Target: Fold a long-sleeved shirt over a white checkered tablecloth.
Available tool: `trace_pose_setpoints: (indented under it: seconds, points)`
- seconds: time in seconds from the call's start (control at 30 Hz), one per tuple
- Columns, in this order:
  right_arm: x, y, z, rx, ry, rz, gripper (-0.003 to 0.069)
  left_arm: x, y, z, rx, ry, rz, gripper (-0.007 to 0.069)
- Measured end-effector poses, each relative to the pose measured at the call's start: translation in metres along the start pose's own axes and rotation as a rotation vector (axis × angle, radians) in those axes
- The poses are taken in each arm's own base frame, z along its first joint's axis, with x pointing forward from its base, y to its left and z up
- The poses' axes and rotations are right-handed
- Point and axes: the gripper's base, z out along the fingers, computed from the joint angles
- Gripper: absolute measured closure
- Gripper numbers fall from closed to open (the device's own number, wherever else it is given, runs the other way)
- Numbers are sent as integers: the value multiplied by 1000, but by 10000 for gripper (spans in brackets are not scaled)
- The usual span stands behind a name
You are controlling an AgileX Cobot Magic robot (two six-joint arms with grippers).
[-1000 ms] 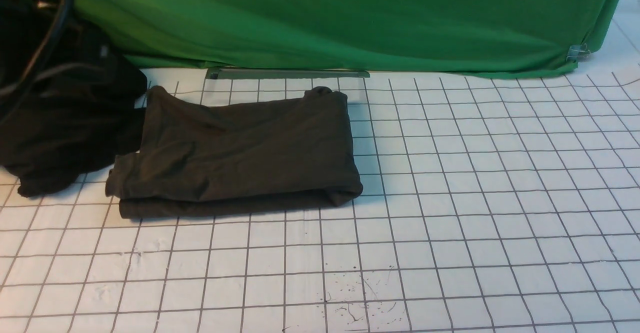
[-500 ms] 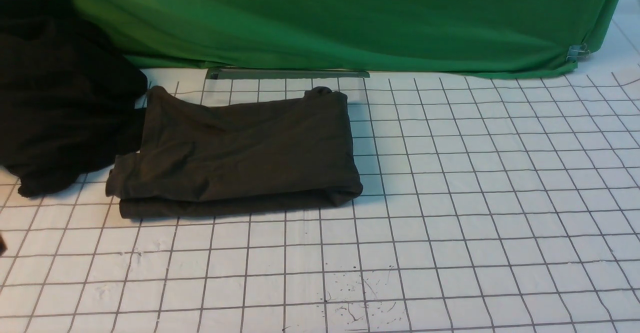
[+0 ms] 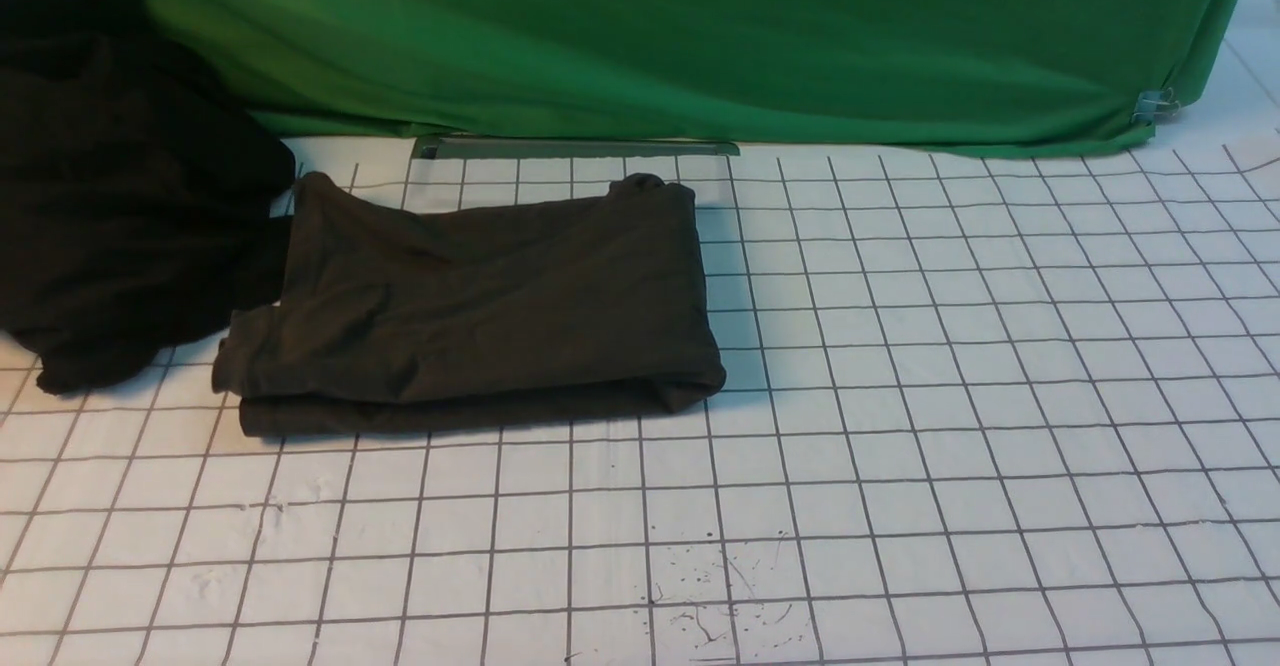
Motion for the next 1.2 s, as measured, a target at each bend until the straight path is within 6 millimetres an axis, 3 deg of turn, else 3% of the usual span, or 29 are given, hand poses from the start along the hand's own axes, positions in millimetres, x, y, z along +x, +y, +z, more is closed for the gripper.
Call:
trace_pose_setpoints:
  seconds: [0.1, 0.2, 0.23, 0.27, 0.3, 0.37, 0.53, 0.57, 0.6, 0.67, 0.7, 0.73, 0.83, 0.97, 1.13, 1.2]
  points:
    - [7, 3, 62, 22, 504, -30, 658, 6, 6, 8, -56, 119, -16, 629]
    - [7, 14, 118, -76, 741, -79, 658, 12, 11, 14, -103, 232, -6, 629]
    - [10, 16, 137, -104, 781, -78, 658, 13, 12, 15, -114, 250, 0, 629]
    - [10, 17, 141, -110, 786, -77, 658, 13, 12, 15, -117, 253, 0, 629]
    - [11, 21, 172, -154, 827, -64, 658, 14, 14, 15, -131, 265, 10, 629]
    - [10, 23, 195, -174, 843, -58, 658, 14, 15, 15, -138, 264, 18, 629]
    - [22, 28, 283, -232, 889, -47, 658, 14, 17, 15, -159, 263, 38, 629]
    - [19, 28, 283, -236, 878, -48, 658, 14, 17, 15, -162, 262, 41, 629]
    - [26, 29, 312, -256, 891, -42, 635, 13, 18, 15, -176, 261, 55, 629]
    - [32, 30, 335, -263, 897, -34, 584, 13, 20, 15, -189, 260, 68, 629]
    - [38, 30, 353, -266, 898, -27, 524, 13, 21, 14, -196, 260, 76, 629]
    - [44, 29, 361, -267, 904, -20, 487, 13, 21, 14, -203, 259, 83, 629]
    - [59, 30, 396, -283, 889, 22, 280, 12, 23, 14, -227, 256, 88, 629]
    - [84, 33, 437, -325, 878, 119, 99, 11, 26, 15, -256, 262, 103, 629]
    - [117, 32, 465, -347, 905, 203, 88, 11, 29, 17, -278, 267, 117, 629]
    - [140, 31, 476, -352, 948, 231, 91, 10, 30, 17, -292, 267, 130, 629]
